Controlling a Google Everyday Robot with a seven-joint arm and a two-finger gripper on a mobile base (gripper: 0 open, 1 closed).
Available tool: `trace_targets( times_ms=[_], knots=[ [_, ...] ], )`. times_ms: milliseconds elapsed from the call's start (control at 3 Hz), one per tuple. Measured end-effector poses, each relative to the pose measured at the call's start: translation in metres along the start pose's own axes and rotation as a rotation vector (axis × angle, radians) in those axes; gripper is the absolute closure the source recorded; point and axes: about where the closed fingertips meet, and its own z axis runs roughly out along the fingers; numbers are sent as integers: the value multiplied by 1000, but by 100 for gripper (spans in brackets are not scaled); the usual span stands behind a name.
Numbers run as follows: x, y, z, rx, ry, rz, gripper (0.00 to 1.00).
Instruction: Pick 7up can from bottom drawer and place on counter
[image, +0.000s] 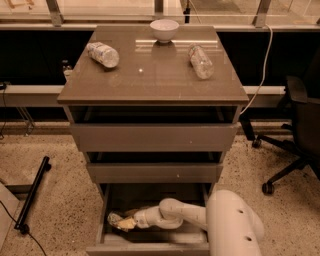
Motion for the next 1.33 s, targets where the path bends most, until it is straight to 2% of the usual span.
trace_targets(
  times_ms=[333,667,1000,1333],
  knots=[
    [-18,6,-34,-9,-65,-16,100],
    [-22,14,-77,9,-88,-18,100],
    [-25,40,-122,7,-128,-43,100],
    [-39,86,-192,-7,-194,-134,100]
  ],
)
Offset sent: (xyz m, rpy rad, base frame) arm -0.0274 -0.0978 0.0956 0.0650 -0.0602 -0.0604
